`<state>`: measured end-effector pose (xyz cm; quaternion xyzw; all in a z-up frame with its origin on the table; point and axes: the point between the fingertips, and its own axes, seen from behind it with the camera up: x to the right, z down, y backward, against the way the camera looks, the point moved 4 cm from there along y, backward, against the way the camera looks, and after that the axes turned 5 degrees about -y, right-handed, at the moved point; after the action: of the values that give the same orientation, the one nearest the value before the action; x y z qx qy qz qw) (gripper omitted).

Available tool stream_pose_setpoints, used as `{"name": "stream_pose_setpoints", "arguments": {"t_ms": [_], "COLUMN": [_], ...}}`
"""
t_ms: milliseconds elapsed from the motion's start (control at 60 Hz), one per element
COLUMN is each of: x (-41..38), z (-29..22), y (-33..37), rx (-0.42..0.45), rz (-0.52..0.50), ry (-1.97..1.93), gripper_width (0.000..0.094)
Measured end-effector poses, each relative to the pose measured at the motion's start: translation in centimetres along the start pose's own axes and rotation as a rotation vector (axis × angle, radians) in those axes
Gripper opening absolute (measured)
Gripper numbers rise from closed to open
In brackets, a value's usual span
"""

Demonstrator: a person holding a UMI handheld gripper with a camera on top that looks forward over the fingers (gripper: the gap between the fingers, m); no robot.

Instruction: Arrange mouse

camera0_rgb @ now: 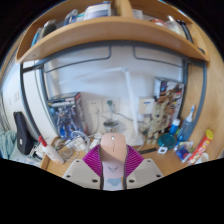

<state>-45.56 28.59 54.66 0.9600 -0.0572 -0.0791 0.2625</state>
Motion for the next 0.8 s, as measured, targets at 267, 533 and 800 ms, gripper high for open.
{"name": "stream_pose_setpoints", "arguments": {"t_ms": [267, 533, 800], "x": [-8.4, -8.3, -8.2], "z": [15.6, 24.7, 24.7], "y": [-7.6, -9.8, -10.0], "rx": [-0.251, -0.414, -0.461], "rz": [-0.044, 0.004, 0.022], "ry": [0.055, 0.079, 0.073], "gripper_width": [0.0254, 0.0313, 0.0555]}}
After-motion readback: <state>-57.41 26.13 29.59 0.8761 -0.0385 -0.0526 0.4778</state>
